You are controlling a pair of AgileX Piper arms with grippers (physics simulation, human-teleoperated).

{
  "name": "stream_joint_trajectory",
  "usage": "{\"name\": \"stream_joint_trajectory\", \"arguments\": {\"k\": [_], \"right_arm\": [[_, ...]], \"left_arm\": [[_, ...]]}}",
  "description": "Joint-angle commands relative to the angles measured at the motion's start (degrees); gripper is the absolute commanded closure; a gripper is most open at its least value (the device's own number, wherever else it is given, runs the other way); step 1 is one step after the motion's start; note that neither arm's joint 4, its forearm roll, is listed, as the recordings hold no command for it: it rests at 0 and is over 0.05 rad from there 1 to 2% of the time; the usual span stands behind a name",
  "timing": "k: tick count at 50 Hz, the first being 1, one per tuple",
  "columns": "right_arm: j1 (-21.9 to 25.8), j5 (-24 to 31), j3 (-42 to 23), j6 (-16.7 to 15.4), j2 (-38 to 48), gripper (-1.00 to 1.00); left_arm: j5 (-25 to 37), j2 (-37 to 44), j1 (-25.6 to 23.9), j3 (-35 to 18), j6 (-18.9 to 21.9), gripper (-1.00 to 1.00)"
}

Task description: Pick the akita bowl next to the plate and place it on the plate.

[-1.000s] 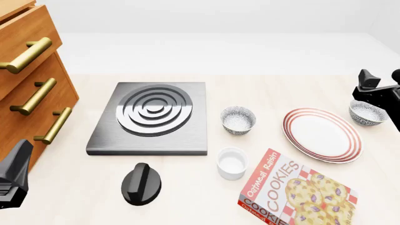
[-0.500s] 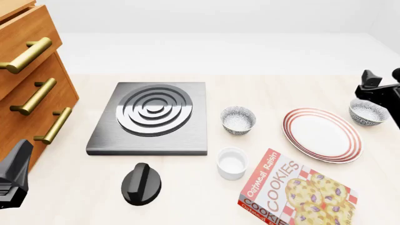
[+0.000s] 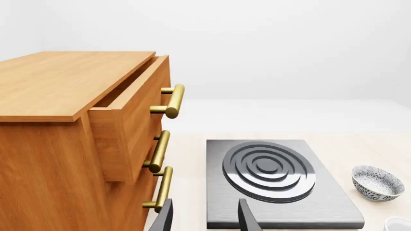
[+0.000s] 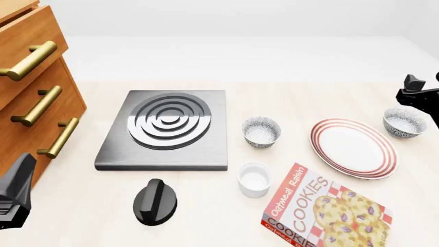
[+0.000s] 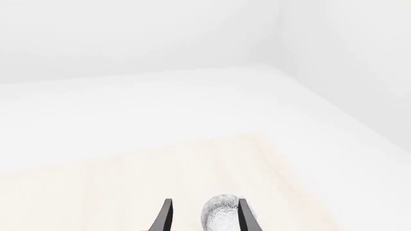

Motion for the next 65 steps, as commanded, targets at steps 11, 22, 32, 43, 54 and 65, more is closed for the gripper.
{"name": "stream_joint_trajectory", "arguments": {"k": [11,22,32,43,54,65], "right_arm": [[-1.87,2.75,-3.67,1.03,1.68,-1.0],[-3.07,4.11,-5.25,1.85,2.23,-1.0],[-4.07,4.37,-6.08,2.09,3.17,-1.0],[-5.06,4.67,-6.85,2.22,3.95,-1.0],[-6.26,5.81,-7.89,2.63,3.95,-1.0],[-7.26,6.37,-8.27,3.07,4.27,-1.0]], "left_arm": [[0.0,0.0,0.0,0.0,0.0,-1.0],[0.0,0.0,0.0,0.0,0.0,-1.0],[0.0,0.0,0.0,0.0,0.0,-1.0],[0.0,0.0,0.0,0.0,0.0,-1.0],[0.0,0.0,0.0,0.0,0.0,-1.0],[0.0,0.0,0.0,0.0,0.0,-1.0]]}}
